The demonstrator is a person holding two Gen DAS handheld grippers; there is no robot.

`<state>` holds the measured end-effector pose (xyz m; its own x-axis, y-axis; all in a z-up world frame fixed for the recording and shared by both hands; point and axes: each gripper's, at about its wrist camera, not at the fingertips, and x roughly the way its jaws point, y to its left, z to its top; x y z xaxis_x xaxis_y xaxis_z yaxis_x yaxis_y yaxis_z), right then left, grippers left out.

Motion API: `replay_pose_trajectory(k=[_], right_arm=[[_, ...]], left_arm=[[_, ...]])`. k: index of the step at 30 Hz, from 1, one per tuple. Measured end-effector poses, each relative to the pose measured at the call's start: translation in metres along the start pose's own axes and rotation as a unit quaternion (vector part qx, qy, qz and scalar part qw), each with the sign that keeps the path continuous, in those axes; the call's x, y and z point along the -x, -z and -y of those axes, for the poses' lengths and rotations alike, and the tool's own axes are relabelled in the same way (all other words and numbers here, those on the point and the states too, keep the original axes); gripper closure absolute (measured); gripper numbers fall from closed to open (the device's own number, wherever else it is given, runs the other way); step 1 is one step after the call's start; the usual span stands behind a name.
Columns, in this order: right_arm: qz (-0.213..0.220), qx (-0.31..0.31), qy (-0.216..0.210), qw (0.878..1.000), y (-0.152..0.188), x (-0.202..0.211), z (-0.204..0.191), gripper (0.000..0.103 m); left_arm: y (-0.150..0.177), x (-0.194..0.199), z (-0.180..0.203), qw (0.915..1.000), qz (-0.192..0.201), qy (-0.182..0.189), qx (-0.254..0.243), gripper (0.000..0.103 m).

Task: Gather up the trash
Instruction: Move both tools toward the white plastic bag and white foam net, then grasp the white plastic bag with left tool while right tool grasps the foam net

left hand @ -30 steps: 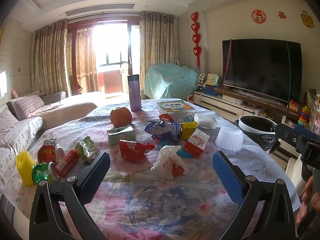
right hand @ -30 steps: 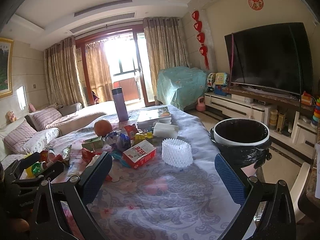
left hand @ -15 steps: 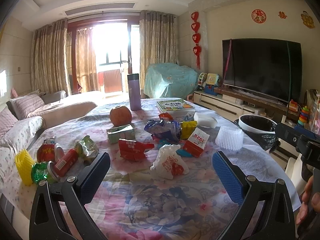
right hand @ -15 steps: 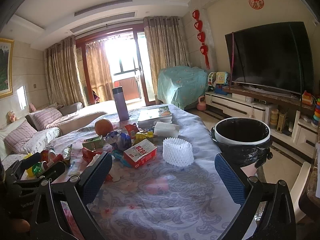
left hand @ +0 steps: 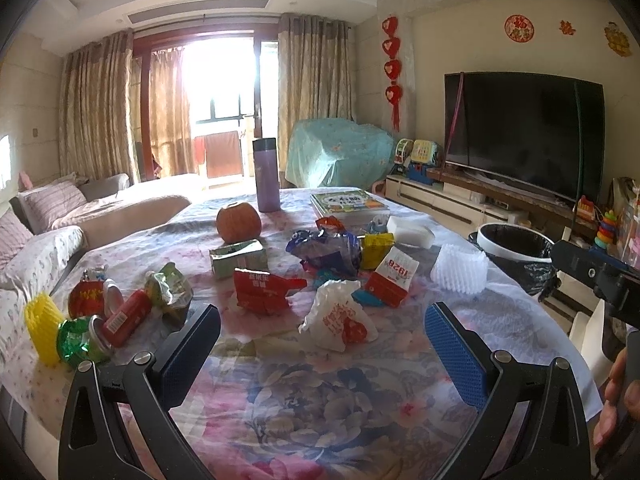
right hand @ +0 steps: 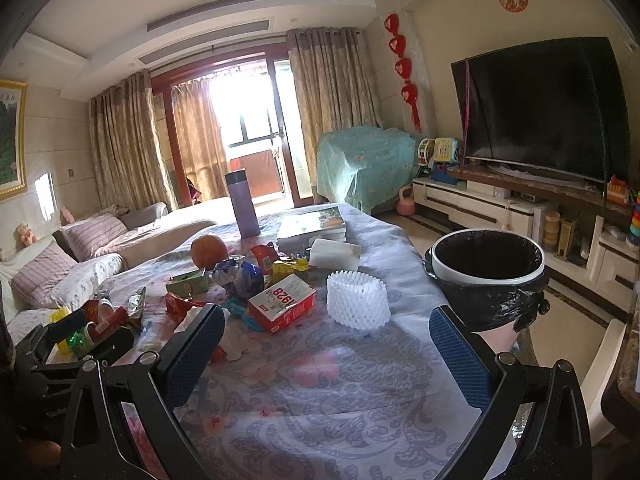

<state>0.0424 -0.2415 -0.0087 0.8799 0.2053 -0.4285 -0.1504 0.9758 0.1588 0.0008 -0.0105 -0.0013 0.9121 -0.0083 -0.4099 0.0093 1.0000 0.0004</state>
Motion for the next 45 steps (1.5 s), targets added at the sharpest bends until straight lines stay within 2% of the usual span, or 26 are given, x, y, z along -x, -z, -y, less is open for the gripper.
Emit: replay_pose_trajectory(k=[8, 17, 27, 33, 35, 38, 39, 42, 44, 45], right_arm=[[-0.009, 0.0, -0.003, 1.0, -0.004, -0.008, 0.008, 0.0], [-0.039, -0.006, -0.012, 0.999, -0.004, -0.03, 0.016, 0.0], [-0.103, -0.014, -0.013, 0.994, -0.003, -0.087, 0.038, 0.0], [-0.151, -0.034, -0.028, 0.988, 0.0, -0.124, 0.057, 0.001], [-0.166, -0.041, -0.031, 0.985, 0.002, -0.135, 0.062, 0.001], [-0.184, -0.046, -0.036, 0.981, 0.003, -0.148, 0.066, 0.004], [-0.189, -0.047, -0.038, 0.98, 0.003, -0.151, 0.067, 0.005], [-0.196, -0.045, -0.041, 0.979, 0.003, -0.158, 0.068, 0.012], [-0.201, -0.044, -0.041, 0.978, 0.003, -0.161, 0.067, 0.021], [-0.205, -0.043, -0.043, 0.977, 0.004, -0.164, 0.067, 0.024]], left_arm=[[-0.001, -0.014, -0.002, 0.9999, -0.016, 0.001, 0.005, 0.001], [-0.003, -0.042, -0.002, 0.999, -0.045, 0.003, 0.006, 0.001], [-0.009, -0.094, -0.001, 0.9947, -0.101, -0.01, 0.015, 0.001], [-0.015, -0.121, 0.002, 0.9928, -0.118, -0.015, 0.015, 0.001], [-0.014, -0.13, 0.003, 0.9919, -0.125, -0.018, 0.012, 0.003], [-0.011, -0.143, 0.006, 0.9896, -0.142, -0.02, 0.007, 0.012], [-0.01, -0.148, 0.006, 0.9886, -0.15, -0.017, 0.008, 0.017], [-0.009, -0.155, 0.004, 0.9868, -0.161, -0.003, 0.015, 0.027], [-0.011, -0.157, 0.004, 0.9868, -0.161, 0.004, 0.014, 0.033], [-0.012, -0.158, 0.005, 0.9869, -0.161, 0.007, 0.012, 0.041]])
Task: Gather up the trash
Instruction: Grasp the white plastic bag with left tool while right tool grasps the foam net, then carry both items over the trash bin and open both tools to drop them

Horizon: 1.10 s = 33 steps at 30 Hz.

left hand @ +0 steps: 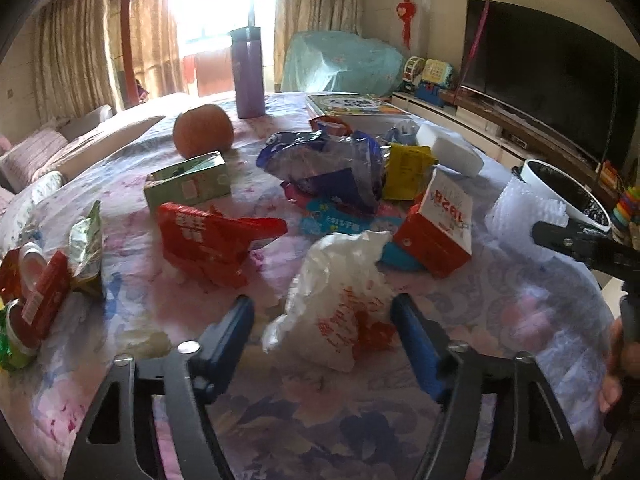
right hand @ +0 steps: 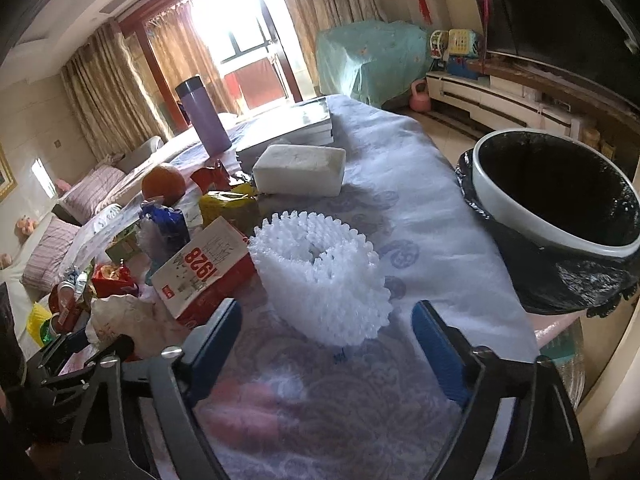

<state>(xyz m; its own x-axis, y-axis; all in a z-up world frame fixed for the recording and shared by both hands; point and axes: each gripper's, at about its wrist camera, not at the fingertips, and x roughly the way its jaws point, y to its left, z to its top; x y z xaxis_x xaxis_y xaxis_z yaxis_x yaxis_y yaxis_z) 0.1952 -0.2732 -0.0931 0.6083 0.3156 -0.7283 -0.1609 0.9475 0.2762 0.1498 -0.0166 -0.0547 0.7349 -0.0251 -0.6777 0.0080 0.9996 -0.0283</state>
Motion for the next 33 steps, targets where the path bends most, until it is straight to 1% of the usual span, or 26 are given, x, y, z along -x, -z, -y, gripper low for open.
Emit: replay_pose_trajectory(k=[1, 2, 3, 4, 5, 6, 7, 10, 12, 15, 21, 28, 33], right_arm=[[-0.004, 0.001, -0.001, 1.0, 0.0, -0.003, 0.0, 0.033], [-0.009, 0.002, -0.001, 1.0, -0.001, -0.005, -0.001, 0.047], [-0.013, 0.005, 0.0, 1.0, -0.001, -0.007, -0.001, 0.055], [-0.015, 0.007, 0.001, 1.0, 0.0, -0.007, -0.001, 0.067], [-0.014, 0.009, 0.0, 1.0, 0.0, -0.007, -0.002, 0.074], [-0.011, 0.012, -0.002, 1.0, 0.001, -0.003, -0.002, 0.077], [-0.009, 0.013, -0.004, 1.0, 0.001, -0.003, -0.003, 0.079], [-0.003, 0.014, -0.007, 1.0, 0.006, 0.006, -0.002, 0.082], [0.002, 0.007, -0.004, 1.0, 0.01, 0.015, 0.003, 0.082], [0.006, -0.006, 0.002, 1.0, 0.012, 0.024, 0.012, 0.082], [0.014, -0.035, 0.021, 0.999, 0.013, 0.045, 0.037, 0.082], [0.032, -0.049, 0.042, 0.997, 0.009, 0.068, 0.06, 0.082], [0.039, -0.059, 0.053, 0.996, 0.005, 0.081, 0.077, 0.082]], left_arm=[[-0.001, 0.0, 0.001, 1.0, -0.001, 0.004, -0.004, 0.048], [-0.001, 0.0, 0.002, 1.0, -0.001, 0.006, -0.006, 0.05], [-0.001, 0.0, 0.003, 0.9999, 0.0, 0.008, -0.01, 0.055], [0.0, 0.001, 0.005, 0.9998, 0.001, 0.011, -0.014, 0.059], [0.001, 0.004, 0.006, 0.9998, 0.002, 0.014, -0.017, 0.06], [0.001, 0.005, 0.007, 0.9997, 0.003, 0.016, -0.019, 0.063], [0.001, 0.007, 0.009, 0.9996, 0.004, 0.022, -0.02, 0.064], [0.001, 0.019, 0.014, 0.9989, 0.013, 0.04, -0.023, 0.067], [0.0, 0.027, 0.019, 0.9983, 0.019, 0.048, -0.028, 0.067], [-0.004, 0.038, 0.03, 0.9966, 0.027, 0.072, -0.031, 0.067], [-0.01, 0.047, 0.058, 0.992, 0.031, 0.106, -0.061, 0.067], [-0.022, 0.038, 0.081, 0.9881, 0.019, 0.132, -0.076, 0.067], [-0.037, 0.027, 0.097, 0.9849, 0.018, 0.146, -0.091, 0.067]])
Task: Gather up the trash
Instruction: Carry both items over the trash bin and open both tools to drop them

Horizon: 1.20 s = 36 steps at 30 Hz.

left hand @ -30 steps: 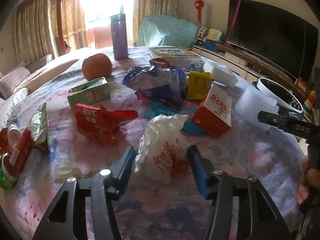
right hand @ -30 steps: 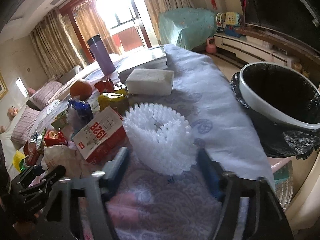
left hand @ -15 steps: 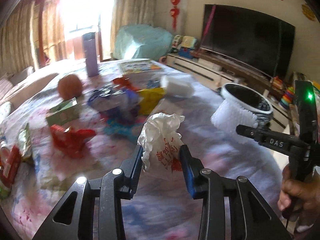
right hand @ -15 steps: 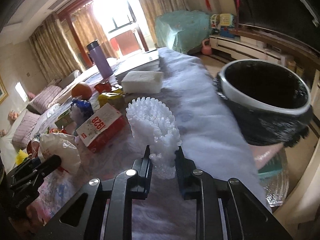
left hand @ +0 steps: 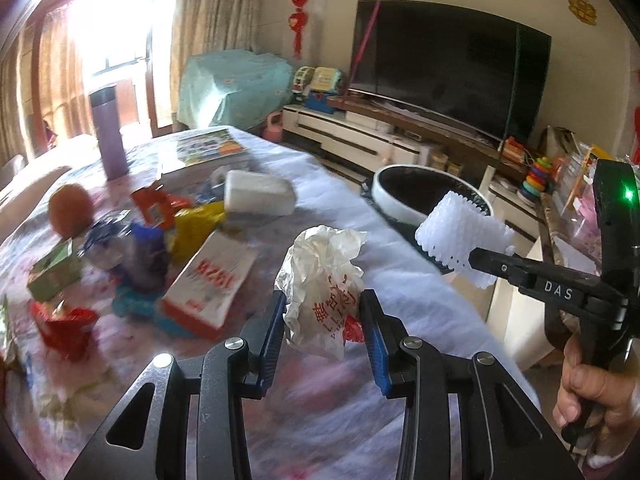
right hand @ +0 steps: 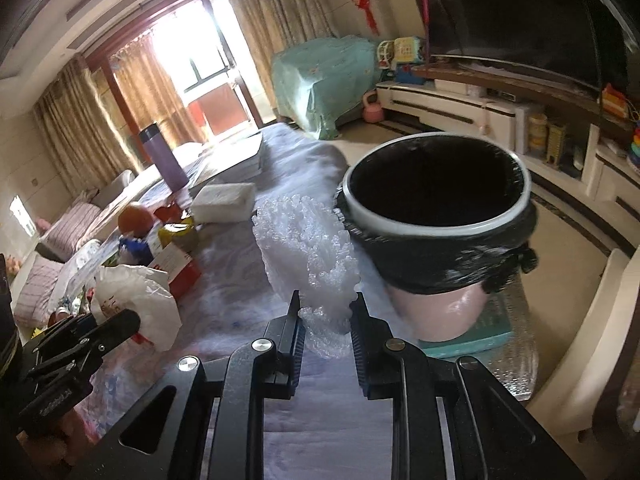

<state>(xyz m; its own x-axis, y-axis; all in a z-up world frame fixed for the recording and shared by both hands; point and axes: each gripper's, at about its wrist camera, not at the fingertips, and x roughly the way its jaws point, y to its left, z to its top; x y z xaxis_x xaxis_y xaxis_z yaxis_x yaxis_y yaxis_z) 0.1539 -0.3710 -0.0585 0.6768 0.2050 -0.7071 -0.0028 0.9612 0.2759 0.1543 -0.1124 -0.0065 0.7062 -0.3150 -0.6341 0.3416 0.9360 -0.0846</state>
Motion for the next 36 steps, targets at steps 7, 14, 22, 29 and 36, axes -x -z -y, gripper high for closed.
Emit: replay_pose_trajectory(k=[7, 14, 22, 29, 36], right_arm=[[0.01, -0.005, 0.023, 1.0, -0.012, 0.011, 0.022, 0.082], [0.015, -0.011, 0.039, 0.999, -0.024, 0.013, 0.039, 0.082], [0.013, -0.02, 0.05, 0.998, -0.035, 0.008, 0.053, 0.082], [0.014, -0.021, 0.056, 0.998, -0.05, 0.005, 0.066, 0.082], [0.013, -0.018, 0.062, 0.998, -0.07, -0.001, 0.078, 0.081]], left_arm=[[-0.024, -0.034, 0.011, 0.9997, -0.004, 0.017, -0.015, 0.067], [-0.042, -0.062, 0.024, 0.9991, -0.008, 0.033, -0.025, 0.067], [-0.06, -0.087, 0.035, 0.9983, -0.011, 0.046, -0.035, 0.067], [-0.078, -0.107, 0.046, 0.9973, -0.015, 0.057, -0.042, 0.066], [-0.102, -0.132, 0.054, 0.9969, -0.018, 0.065, -0.042, 0.066]])
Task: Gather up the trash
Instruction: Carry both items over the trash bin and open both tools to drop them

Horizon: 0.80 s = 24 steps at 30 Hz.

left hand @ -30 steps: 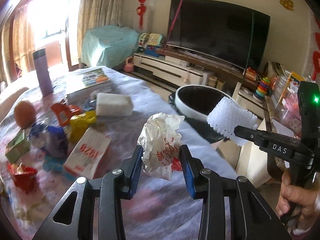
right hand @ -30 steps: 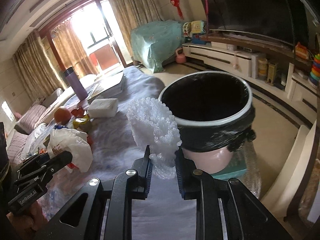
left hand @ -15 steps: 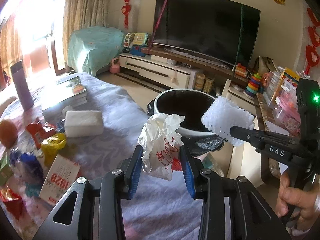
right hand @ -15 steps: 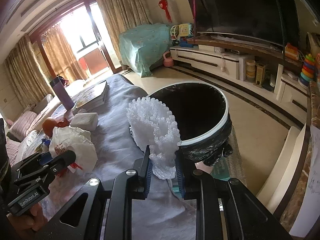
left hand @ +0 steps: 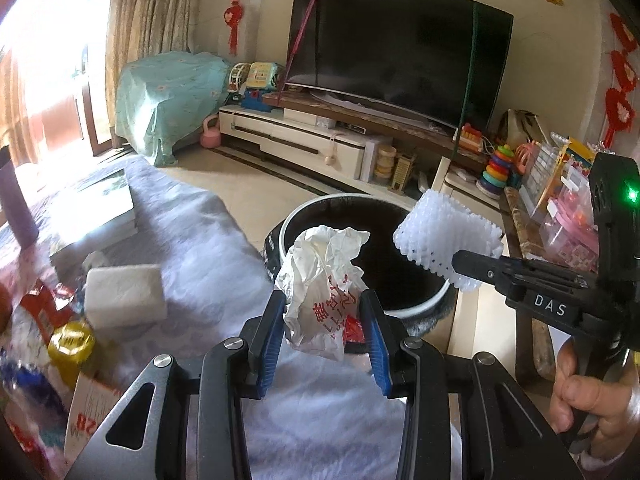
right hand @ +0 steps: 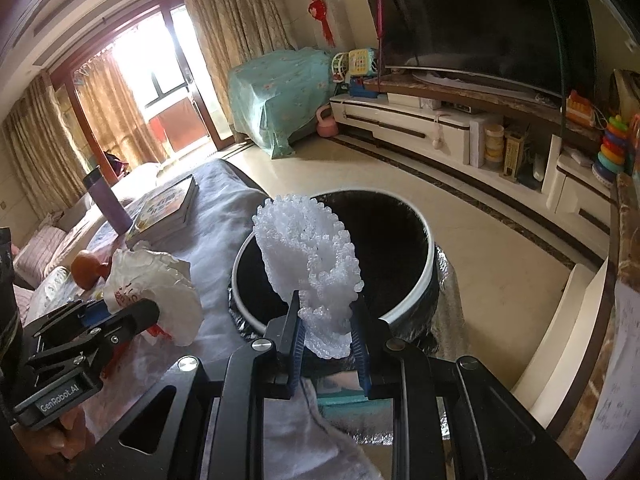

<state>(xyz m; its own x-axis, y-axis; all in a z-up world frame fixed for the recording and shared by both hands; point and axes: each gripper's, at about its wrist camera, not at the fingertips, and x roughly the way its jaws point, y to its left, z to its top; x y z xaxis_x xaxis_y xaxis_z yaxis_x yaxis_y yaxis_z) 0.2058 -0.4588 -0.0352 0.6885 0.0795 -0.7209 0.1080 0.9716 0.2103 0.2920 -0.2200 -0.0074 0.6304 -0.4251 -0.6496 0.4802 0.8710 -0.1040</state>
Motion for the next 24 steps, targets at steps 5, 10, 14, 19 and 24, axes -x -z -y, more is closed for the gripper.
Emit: replay_pose_trajectory(k=[5, 10, 14, 19, 24], right_arm=[[-0.005, 0.003, 0.003, 1.0, -0.01, -0.008, 0.003, 0.081], [-0.016, 0.01, 0.006, 1.0, -0.018, -0.017, 0.007, 0.081], [-0.025, 0.013, 0.008, 1.0, -0.022, -0.025, 0.009, 0.08], [-0.037, 0.016, 0.011, 0.999, -0.026, -0.036, 0.012, 0.08], [-0.042, 0.019, 0.012, 0.999, -0.028, -0.043, 0.012, 0.08]], left_arm=[[-0.016, -0.017, 0.003, 1.0, -0.005, 0.004, -0.004, 0.066], [-0.026, -0.039, 0.002, 0.9997, -0.021, 0.01, 0.001, 0.066], [-0.036, -0.053, 0.003, 0.9995, -0.03, 0.011, 0.002, 0.066], [-0.047, -0.07, 0.007, 0.9991, -0.039, 0.013, 0.0, 0.066], [-0.052, -0.083, 0.006, 0.9986, -0.05, 0.016, 0.003, 0.065]])
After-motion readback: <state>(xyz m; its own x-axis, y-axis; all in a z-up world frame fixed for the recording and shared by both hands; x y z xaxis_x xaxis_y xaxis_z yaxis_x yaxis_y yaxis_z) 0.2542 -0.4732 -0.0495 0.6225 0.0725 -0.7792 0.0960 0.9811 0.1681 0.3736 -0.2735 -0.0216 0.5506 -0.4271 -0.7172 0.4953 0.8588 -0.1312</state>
